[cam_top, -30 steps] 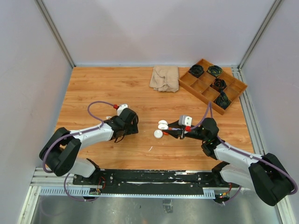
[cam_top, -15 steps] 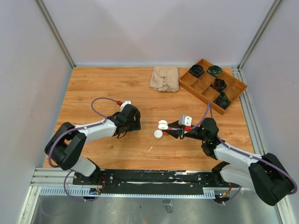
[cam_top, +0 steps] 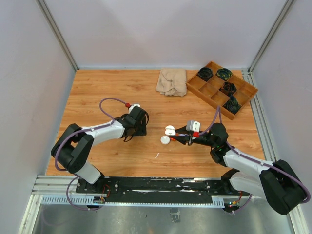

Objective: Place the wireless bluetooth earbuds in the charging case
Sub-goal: Pick up the earbud from the center of the board.

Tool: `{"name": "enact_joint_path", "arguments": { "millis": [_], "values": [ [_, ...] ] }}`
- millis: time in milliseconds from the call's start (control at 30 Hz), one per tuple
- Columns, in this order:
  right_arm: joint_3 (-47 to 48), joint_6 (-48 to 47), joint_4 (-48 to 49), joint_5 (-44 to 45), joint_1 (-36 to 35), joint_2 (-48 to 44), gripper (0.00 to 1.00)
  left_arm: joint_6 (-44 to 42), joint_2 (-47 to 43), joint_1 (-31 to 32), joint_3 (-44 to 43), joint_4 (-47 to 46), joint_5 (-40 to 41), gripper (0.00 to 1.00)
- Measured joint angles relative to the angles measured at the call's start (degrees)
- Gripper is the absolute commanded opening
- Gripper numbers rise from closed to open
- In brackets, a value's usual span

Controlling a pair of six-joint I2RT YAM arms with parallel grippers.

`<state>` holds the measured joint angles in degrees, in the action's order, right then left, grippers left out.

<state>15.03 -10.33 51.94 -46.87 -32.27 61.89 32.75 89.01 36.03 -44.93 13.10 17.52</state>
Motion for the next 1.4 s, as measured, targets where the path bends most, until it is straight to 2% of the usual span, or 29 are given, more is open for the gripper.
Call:
{"name": "enact_joint_path", "arguments": {
  "millis": [333, 500, 700, 933, 1400],
  "values": [
    [0.0, 0.0, 0.0, 0.0, 0.0, 0.2, 0.02, -8.8, 1.1, 0.0, -5.4, 8.5, 0.8, 0.62],
    [0.0, 0.0, -0.1, 0.0, 0.0, 0.3, 0.02, -15.2, 4.3, 0.0, -10.1, 12.2, 0.0, 0.57],
    [0.0, 0.0, -0.4, 0.0, 0.0, 0.3, 0.02, -24.0, 9.6, -0.1, -16.0, 17.3, -2.2, 0.47],
    [0.0, 0.0, -0.4, 0.0, 0.0, 0.3, 0.02, -31.5, 11.6, -0.5, -18.2, 21.4, -4.1, 0.43],
    [0.0, 0.0, -0.4, 0.0, 0.0, 0.3, 0.02, -36.1, 13.4, -2.6, -19.5, 24.2, -8.9, 0.39]
  ]
}}
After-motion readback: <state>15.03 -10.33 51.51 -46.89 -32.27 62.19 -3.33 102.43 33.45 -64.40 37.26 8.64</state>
